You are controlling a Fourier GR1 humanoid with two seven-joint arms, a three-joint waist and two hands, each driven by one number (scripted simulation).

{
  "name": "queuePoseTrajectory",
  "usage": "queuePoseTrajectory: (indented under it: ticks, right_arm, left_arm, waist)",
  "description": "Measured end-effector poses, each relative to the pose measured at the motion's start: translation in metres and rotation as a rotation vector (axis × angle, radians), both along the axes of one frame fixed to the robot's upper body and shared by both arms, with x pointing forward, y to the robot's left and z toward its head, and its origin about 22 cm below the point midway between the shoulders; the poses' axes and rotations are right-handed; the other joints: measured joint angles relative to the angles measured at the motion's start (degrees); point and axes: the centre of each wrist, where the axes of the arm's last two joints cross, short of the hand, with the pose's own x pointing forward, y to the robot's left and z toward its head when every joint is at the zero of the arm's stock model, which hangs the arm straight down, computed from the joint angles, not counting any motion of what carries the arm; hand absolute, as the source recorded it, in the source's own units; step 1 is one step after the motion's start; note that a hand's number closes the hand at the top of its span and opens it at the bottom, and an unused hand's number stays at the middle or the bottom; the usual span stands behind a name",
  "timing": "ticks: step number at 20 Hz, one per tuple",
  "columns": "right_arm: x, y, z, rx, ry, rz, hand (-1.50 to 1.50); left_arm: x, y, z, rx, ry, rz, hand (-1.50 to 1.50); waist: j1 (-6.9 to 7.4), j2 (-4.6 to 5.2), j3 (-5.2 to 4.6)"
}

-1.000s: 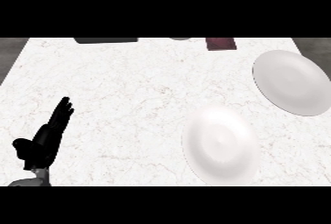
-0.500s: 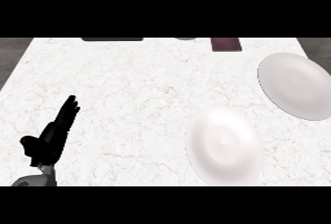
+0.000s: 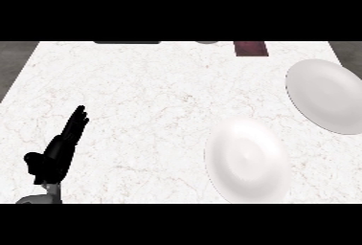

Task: Pick the eggplant from the plate and place it in the plate

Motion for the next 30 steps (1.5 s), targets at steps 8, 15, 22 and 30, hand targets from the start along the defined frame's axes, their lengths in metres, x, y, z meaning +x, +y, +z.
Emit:
queuePoseTrajectory:
  ticks: [8,15,22,30]
  right_arm:
    - [0.072,0.045,-0.016,0.066,0.044,0.084,1.5]
    - [0.123,0.078,-0.037,0.092,0.065,0.116,1.5]
    - [0.156,0.109,-0.06,0.225,0.013,0.056,-1.5]
    - [0.167,0.116,-0.071,0.349,0.03,-0.043,-1.5]
  left_arm:
    - [0.013,-0.004,-0.003,-0.005,0.0,-0.01,0.0]
    - [0.011,-0.004,-0.004,-0.005,-0.003,-0.012,0.0]
    - [0.018,-0.007,0.001,-0.006,-0.008,-0.018,0.0]
    - [0.019,-0.013,0.002,-0.005,-0.013,-0.029,0.0]
  waist:
    - [0.51,0.16,0.01]
    - [0.84,0.26,0.05]
    - [1.35,0.51,0.12]
    - [1.79,0.74,0.16]
